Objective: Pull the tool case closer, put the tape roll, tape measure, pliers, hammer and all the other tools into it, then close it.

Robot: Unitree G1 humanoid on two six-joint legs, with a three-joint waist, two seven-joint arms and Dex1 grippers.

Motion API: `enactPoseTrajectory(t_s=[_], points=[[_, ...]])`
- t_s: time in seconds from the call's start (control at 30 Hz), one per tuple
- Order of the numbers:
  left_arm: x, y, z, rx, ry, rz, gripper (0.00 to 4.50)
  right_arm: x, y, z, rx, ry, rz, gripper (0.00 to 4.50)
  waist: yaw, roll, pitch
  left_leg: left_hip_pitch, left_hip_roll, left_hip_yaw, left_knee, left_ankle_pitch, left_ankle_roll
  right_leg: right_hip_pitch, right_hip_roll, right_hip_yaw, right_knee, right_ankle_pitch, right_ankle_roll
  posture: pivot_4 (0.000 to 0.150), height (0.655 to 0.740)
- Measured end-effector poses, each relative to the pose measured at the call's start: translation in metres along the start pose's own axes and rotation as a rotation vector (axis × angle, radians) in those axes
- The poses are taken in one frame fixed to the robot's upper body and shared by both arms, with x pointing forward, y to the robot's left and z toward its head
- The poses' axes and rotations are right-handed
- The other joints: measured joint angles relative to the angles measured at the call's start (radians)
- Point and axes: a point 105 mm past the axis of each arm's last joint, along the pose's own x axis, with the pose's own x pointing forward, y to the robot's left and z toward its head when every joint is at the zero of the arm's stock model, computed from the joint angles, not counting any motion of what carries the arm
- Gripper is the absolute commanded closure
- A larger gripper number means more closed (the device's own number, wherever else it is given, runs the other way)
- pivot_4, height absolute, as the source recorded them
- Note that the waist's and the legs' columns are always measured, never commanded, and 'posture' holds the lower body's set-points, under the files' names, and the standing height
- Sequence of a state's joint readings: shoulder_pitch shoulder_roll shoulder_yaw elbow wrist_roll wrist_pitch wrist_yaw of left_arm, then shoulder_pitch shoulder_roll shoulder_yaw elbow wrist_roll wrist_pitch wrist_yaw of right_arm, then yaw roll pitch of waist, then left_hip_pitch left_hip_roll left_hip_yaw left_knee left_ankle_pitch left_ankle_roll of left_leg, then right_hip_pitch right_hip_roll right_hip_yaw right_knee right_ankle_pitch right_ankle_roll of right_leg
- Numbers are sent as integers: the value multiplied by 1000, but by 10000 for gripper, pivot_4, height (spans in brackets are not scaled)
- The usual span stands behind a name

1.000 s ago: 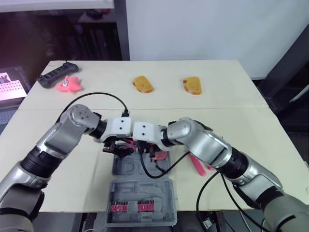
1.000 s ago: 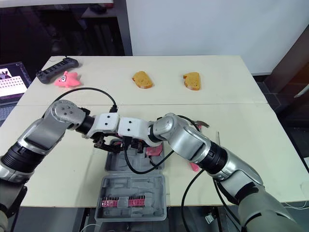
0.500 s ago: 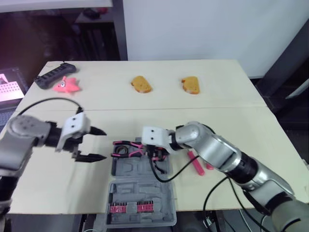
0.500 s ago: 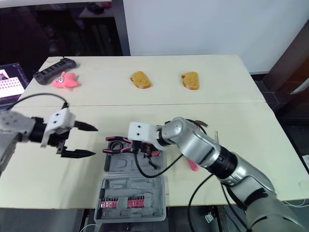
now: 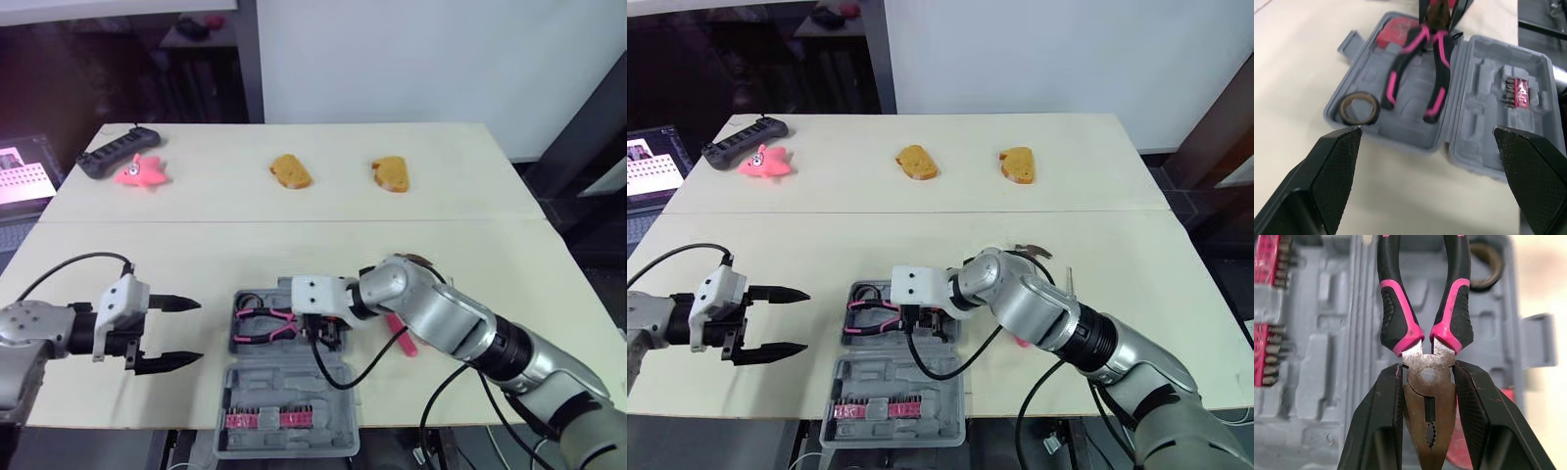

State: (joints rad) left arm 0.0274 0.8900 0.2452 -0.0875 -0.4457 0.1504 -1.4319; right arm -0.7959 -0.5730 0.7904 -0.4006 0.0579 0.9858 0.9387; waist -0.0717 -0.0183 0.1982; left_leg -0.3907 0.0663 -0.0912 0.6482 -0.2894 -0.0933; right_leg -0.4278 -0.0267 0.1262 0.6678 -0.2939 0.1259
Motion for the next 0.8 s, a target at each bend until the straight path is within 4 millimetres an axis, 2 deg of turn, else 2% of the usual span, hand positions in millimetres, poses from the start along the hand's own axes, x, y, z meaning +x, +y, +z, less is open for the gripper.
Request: enactPoseTrajectory(t_s=[0.53,0.8], points=[[3,2,4,34,-4,-8,0,19,-3,-1,42,45,31,34797,-1,0,0,0,0,0,0,0,0,0,0,0,0,0,0,1500,7400],[3,2,4,35,4,-13,0,22,-2,-4,57,63,43,34797,0,0,0,0,0,0,0,0,0,0,0,0,0,0,0,1500,7400]])
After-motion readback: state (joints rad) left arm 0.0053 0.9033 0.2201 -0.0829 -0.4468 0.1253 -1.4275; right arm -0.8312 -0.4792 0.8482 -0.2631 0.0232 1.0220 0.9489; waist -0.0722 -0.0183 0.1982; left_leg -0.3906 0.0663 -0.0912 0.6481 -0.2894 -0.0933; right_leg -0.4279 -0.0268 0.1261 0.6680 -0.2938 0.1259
